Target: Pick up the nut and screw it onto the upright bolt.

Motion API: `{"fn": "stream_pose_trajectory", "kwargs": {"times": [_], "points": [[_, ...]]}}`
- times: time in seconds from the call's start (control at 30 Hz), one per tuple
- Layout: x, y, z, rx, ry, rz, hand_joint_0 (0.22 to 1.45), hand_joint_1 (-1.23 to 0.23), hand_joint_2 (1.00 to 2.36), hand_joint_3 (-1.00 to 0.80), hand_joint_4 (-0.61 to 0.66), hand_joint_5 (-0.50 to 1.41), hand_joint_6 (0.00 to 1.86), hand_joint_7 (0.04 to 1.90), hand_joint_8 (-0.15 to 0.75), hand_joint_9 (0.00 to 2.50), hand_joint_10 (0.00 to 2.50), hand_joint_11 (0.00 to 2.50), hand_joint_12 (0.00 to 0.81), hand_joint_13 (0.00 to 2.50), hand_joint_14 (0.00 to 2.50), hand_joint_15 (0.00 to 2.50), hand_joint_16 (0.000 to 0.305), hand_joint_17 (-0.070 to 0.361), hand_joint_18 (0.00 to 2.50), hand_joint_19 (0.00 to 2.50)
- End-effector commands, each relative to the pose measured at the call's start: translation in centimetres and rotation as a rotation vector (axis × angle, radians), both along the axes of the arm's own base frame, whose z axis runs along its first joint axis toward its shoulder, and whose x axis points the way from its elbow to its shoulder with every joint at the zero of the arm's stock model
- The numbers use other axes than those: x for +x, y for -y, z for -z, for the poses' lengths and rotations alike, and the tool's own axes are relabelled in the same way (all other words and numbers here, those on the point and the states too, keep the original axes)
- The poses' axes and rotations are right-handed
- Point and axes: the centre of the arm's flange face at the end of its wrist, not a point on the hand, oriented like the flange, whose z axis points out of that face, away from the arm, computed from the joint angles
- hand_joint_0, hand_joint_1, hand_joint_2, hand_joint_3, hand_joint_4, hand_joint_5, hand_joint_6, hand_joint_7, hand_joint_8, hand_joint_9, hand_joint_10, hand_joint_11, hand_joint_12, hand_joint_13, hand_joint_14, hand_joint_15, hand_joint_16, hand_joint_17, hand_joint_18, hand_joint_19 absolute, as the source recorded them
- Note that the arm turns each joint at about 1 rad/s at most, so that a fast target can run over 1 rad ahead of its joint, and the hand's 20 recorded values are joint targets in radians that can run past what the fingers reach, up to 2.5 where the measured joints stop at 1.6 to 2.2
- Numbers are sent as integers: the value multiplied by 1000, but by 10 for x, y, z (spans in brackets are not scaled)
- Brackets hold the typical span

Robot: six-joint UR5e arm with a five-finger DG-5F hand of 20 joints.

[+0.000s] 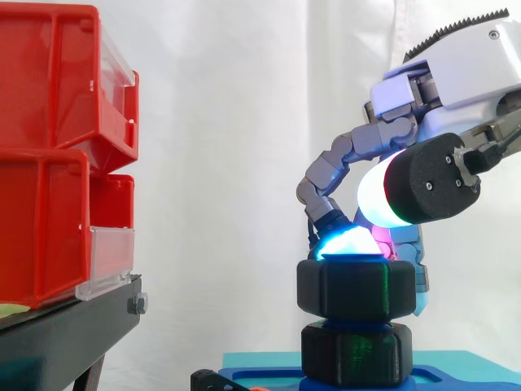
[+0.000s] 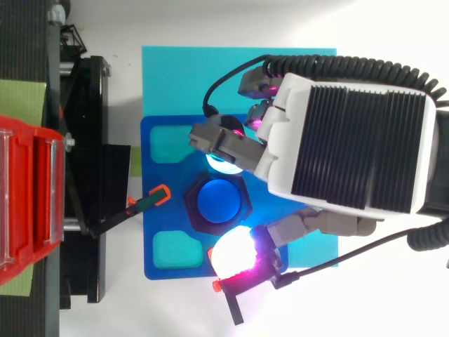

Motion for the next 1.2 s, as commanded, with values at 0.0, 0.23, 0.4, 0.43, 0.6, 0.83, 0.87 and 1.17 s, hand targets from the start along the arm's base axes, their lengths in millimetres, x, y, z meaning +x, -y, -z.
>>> {"fn": "stream_pose_trajectory", "kwargs": {"times": [0.0, 0.23, 0.4, 0.43, 0.6, 0.83, 0.87, 1.17], "points": [[1, 2, -2, 2, 4, 0, 518, -298, 1000, -500, 176, 3, 513, 1533, 309, 1347, 2, 69, 187, 1100, 0, 2, 17, 38, 864, 136], [6, 5, -29, -26, 42, -8, 497, -279, 1000, -500, 268, -88, 504, 1015, 283, 1145, 0, 26, 219, 968, 0, 0, 22, 49, 724, 105], [9, 7, -53, -79, 68, -17, 490, -270, 1000, -500, 213, -119, 503, 824, 269, 1053, 0, 0, 225, 904, 0, 0, 23, 53, 668, 94], [9, 7, -55, -84, 70, -18, 489, -269, 1000, -500, 209, -126, 502, 800, 264, 1033, 0, 0, 225, 896, 0, 0, 23, 52, 658, 89], [12, 7, -61, -100, 95, -16, 483, -258, 1000, -500, 175, -144, 502, 693, 248, 934, 0, 0, 234, 811, 0, 0, 25, 56, 556, 59], [13, -4, -46, -100, 98, -24, 456, -223, 1000, -500, 128, -169, 501, 570, 182, 551, 0, 0, 277, 296, 0, 0, 32, 71, 0, 0], [14, -6, -38, -98, 103, -15, 451, -220, 1000, -500, 126, -175, 500, 557, 176, 496, 0, 0, 283, 251, 0, 0, 34, 77, 0, 0], [16, -18, -6, -42, 139, -2, 429, -193, 1000, -500, 126, -176, 500, 557, 157, 290, 0, 0, 309, 102, 0, 0, 38, 85, 0, 0]]}}
